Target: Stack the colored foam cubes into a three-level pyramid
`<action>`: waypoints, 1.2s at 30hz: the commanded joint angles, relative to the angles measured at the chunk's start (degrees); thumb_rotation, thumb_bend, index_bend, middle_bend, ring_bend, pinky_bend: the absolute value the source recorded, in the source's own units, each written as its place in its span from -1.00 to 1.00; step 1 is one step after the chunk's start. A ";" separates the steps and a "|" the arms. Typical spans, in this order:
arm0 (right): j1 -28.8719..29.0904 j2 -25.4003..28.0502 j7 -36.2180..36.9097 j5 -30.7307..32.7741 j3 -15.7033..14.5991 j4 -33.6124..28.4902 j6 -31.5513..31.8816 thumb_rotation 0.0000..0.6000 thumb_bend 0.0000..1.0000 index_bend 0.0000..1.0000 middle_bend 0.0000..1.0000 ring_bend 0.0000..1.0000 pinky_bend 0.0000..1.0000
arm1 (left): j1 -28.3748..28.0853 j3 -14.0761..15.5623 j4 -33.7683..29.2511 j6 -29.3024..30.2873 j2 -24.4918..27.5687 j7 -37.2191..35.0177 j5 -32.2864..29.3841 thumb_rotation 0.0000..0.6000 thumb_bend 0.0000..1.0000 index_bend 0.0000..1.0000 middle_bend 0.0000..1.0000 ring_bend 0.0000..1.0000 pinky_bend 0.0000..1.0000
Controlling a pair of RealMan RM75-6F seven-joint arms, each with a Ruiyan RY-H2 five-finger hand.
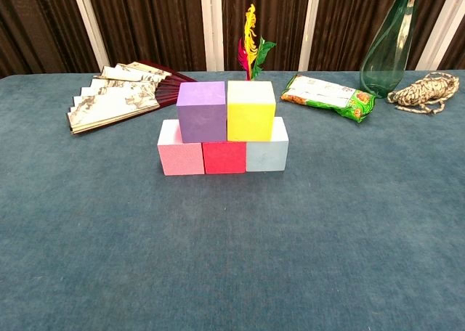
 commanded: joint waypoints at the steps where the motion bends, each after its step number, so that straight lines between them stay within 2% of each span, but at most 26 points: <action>1: -0.02 -0.13 0.76 -1.01 0.21 0.12 0.13 1.00 -0.39 -1.00 -0.51 -0.36 -0.42 | 0.10 -0.14 -0.01 -0.09 -0.07 -0.11 -0.03 1.00 -0.67 -1.00 -0.91 -1.00 -1.00; 2: -0.08 -0.21 1.03 -1.64 0.23 0.19 0.31 1.00 -0.39 -1.00 -0.48 -0.27 -0.21 | 0.14 -0.24 0.01 -0.11 -0.10 -0.19 -0.03 1.00 -0.67 -1.00 -0.91 -1.00 -1.00; 5: -0.41 -0.48 2.15 -3.52 0.39 0.35 0.67 1.00 -0.39 -0.91 -0.45 -0.18 0.05 | 0.23 -0.47 0.08 -0.25 -0.12 -0.36 -0.15 1.00 -0.67 -1.00 -0.91 -1.00 -1.00; 8: -0.55 -0.54 2.53 -4.40 0.10 0.50 0.33 1.00 -0.39 -0.69 -0.43 -0.15 0.13 | 0.32 -0.65 0.10 -0.46 -0.10 -0.53 -0.23 1.00 -0.67 -1.00 -0.91 -1.00 -1.00; 10: -0.62 -0.56 2.86 -4.97 0.05 0.49 0.18 1.00 -0.39 -0.48 -0.42 -0.13 0.18 | 0.39 -0.76 0.13 -0.55 -0.12 -0.65 -0.19 1.00 -0.67 -1.00 -0.91 -1.00 -1.00; 12: -0.63 -0.52 3.31 -5.77 0.21 0.47 0.11 1.00 -0.39 -0.16 -0.39 -0.11 0.21 | 0.46 -0.85 0.18 -0.58 -0.17 -0.75 -0.20 1.00 -0.67 -1.00 -0.91 -1.00 -1.00; 14: -0.72 -0.42 3.90 -7.09 0.42 0.28 0.36 1.00 -0.39 0.01 -0.38 -0.10 0.21 | 0.53 -0.99 0.24 -0.63 -0.21 -0.90 -0.24 1.00 -0.67 -1.00 -0.91 -1.00 -1.00; 18: -0.90 -0.16 5.27 -9.23 1.07 -0.23 0.71 1.00 -0.39 0.06 -0.37 -0.10 0.21 | 0.63 -1.19 0.32 -0.73 -0.24 -1.05 -0.28 1.00 -0.67 -1.00 -0.91 -1.00 -1.00; 23: 0.17 0.82 7.83 -12.33 3.51 0.41 -1.22 1.00 -0.39 0.06 -0.36 -0.10 0.21 | 0.72 -1.48 0.41 -0.84 -0.17 -1.17 -0.39 1.00 -0.67 -1.00 -0.91 -1.00 -1.00; 27: 2.79 2.27 9.28 -16.83 4.98 3.42 -7.33 1.00 -0.39 0.06 -0.36 -0.10 0.21 | 0.70 -1.69 0.61 -1.06 -0.30 -1.06 -0.68 1.00 -0.67 -1.00 -0.91 -1.00 -1.00; 32: 6.26 3.32 11.05 -23.91 5.30 9.10 -16.00 1.00 -0.39 0.06 -0.36 -0.10 0.21 | 0.62 -1.77 0.82 -1.37 -0.57 -0.65 -1.05 1.00 -0.67 -1.00 -0.91 -1.00 -1.00; 36: 8.25 2.36 11.56 -25.56 5.10 12.43 -19.29 1.00 -0.39 0.06 -0.36 -0.10 0.21 | 0.63 -1.77 0.84 -1.36 -0.74 -0.33 -1.03 1.00 -0.67 -1.00 -0.91 -1.00 -1.00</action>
